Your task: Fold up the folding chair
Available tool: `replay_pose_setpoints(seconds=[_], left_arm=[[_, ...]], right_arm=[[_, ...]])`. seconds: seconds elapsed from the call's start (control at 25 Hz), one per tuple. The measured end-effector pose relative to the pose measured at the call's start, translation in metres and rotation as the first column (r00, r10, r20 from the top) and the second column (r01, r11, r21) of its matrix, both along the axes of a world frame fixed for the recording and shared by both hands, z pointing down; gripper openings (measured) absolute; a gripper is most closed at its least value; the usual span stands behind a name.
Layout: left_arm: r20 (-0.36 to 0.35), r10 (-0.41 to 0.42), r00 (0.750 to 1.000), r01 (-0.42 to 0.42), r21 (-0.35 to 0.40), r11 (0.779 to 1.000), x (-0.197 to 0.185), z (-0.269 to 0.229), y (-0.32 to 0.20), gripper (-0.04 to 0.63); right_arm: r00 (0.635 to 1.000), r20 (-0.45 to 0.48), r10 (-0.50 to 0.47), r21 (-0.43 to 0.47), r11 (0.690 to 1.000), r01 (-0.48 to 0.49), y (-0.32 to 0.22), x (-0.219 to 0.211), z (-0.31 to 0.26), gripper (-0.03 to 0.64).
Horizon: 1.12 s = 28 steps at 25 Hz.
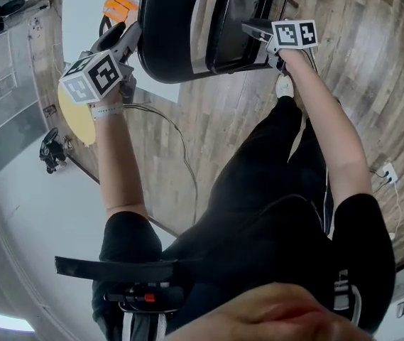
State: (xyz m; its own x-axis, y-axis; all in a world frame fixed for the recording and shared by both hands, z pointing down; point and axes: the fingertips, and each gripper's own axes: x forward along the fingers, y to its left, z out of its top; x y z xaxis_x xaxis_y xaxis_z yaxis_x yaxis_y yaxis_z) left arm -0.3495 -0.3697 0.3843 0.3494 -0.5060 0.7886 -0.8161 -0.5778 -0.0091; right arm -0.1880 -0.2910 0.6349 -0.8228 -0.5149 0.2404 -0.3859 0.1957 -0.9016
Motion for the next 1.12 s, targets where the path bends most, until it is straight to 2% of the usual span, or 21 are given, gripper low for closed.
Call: replay_pose_setpoints(seconds=[0.08,0.16,0.24,0.32,0.4,0.52,0.6,0.68,0.8,0.84,0.92,1.04,1.12], left_arm=[[-0.058,0.001,0.998,0.001,0.033,0.999,0.012,-0.01,0.02,0.178],[-0.12,0.053,0.991,-0.043,0.084,0.996,0.035,-0.017,0.045,0.176],[-0.173,0.122,0.977,-0.095,0.156,0.983,0.062,-0.024,0.082,0.176],[-0.24,0.179,0.954,-0.13,0.206,0.97,0.084,-0.035,0.134,0.176],[-0.343,0.223,0.912,-0.157,0.211,0.965,0.105,-0.047,0.189,0.176],[-0.504,0.224,0.834,-0.162,0.163,0.973,0.133,-0.056,0.252,0.176],[-0.567,0.232,0.791,-0.179,0.149,0.973,0.152,-0.059,0.285,0.175],[-0.59,0.27,0.761,-0.205,0.176,0.963,0.172,-0.068,0.313,0.158],[-0.621,0.31,0.72,-0.214,0.227,0.95,0.195,-0.083,0.344,0.106],[-0.634,0.319,0.704,-0.213,0.241,0.947,0.202,-0.087,0.352,0.087],[-0.646,0.348,0.68,-0.224,0.268,0.937,0.212,-0.098,0.366,0.047],[-0.62,0.411,0.669,-0.264,0.319,0.91,0.219,-0.111,0.382,0.005],[-0.606,0.446,0.659,-0.283,0.35,0.893,0.223,-0.119,0.385,0.005]], right_arm=[[0.999,-0.034,-0.008,0.057,0.998,0.01,0.013,0.016,-0.021,0.149],[0.997,-0.081,-0.008,0.151,0.988,0.02,0.031,0.035,-0.048,0.149],[0.989,-0.144,0.022,0.275,0.961,0.018,0.056,0.058,-0.087,0.149],[0.978,-0.197,0.072,0.394,0.919,0.012,0.095,0.074,-0.138,0.149],[0.967,-0.231,0.108,0.501,0.865,0.023,0.141,0.084,-0.192,0.149],[0.948,-0.289,0.135,0.623,0.778,0.079,0.196,0.096,-0.254,0.147],[0.931,-0.332,0.151,0.668,0.735,0.119,0.227,0.104,-0.284,0.147],[0.915,-0.375,0.149,0.69,0.704,0.168,0.256,0.108,-0.308,0.147],[0.896,-0.425,0.132,0.683,0.696,0.221,0.301,0.11,-0.329,0.147],[0.892,-0.432,0.137,0.676,0.704,0.219,0.314,0.113,-0.334,0.147],[0.897,-0.402,0.183,0.674,0.722,0.155,0.332,0.124,-0.35,0.138],[0.911,-0.321,0.258,0.687,0.726,0.037,0.347,0.132,-0.379,0.039],[0.909,-0.323,0.263,0.715,0.697,0.053,0.351,0.127,-0.396,0.009]])
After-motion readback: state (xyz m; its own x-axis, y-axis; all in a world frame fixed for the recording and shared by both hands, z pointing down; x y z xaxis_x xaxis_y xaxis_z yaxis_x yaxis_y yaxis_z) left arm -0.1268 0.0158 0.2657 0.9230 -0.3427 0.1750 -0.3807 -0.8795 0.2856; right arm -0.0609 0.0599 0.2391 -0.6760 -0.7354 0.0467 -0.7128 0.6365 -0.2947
